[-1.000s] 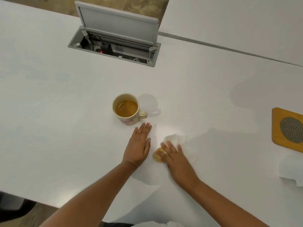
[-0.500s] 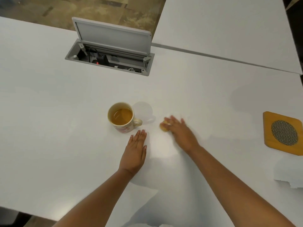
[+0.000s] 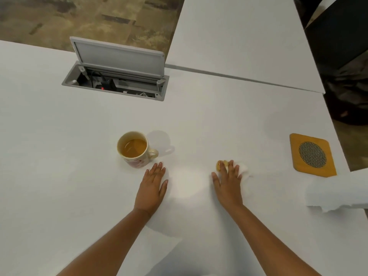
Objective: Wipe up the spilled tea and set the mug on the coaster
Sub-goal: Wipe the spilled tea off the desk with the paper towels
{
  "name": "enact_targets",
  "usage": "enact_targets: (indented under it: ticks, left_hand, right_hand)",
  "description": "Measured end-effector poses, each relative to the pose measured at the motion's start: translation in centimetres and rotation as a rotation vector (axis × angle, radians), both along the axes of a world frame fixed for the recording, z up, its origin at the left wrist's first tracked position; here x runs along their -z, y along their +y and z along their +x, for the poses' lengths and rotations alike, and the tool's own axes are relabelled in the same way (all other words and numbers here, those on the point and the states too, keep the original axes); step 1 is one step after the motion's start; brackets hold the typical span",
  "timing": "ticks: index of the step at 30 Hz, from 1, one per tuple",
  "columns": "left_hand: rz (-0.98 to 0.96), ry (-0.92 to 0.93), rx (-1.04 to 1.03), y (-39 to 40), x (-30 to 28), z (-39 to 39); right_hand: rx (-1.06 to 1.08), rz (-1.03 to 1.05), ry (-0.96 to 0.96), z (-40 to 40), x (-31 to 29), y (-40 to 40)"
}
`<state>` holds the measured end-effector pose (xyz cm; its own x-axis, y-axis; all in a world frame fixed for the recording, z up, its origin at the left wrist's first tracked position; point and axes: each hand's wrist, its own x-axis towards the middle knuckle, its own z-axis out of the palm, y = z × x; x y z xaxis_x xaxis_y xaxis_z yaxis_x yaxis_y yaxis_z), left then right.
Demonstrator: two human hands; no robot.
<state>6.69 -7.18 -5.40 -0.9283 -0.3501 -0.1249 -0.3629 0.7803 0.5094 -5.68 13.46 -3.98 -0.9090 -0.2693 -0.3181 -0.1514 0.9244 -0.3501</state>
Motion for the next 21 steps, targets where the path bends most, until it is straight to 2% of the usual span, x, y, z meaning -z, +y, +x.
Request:
enact_targets:
  ticks: [4,7,10,12,13,16,19,21]
  left_hand:
    - [-0.029,-0.043,-0.030,1.0,-1.6,-0.9]
    - [-0.150,-0.021,0.081,2.8,-2.7,-1.3]
    - [-0.192,-0.076,0.117,3.5,-3.1,-0.6]
    - [-0.224,-0.209,0.086,3.3,-3.0,0.2]
    - [-0.248,-0.287,0.067,3.0,-3.0,0.5]
    - [-0.288,-0.439,0.083,1.8,-3.4,0.7]
    - [-0.263,-0.497,0.169,1.0,-4.2,0.6]
    - [-0.277,-0.542,0.199,0.4,-4.5,0.9]
  right_hand:
    - [-0.196,-0.155,-0.067,3.7,0.0,-3.9]
    - [-0.377,-0.218,-0.113,6.5,0.3,-6.3]
    - [-0.570,-0.184,-0.093,6.6,0.5,-5.2]
    - [-0.716,-0.094,-0.021,5.0,0.6,-2.9]
    - [-0.724,-0.050,0.020,4.0,0.5,-1.7]
    - [-0.512,0.007,0.087,0.4,-0.5,1.3]
    - [-0.287,-0.031,0.121,-1.8,-1.7,3.2]
    - [-0.060,-0.086,0.102,-2.1,-2.4,4.4]
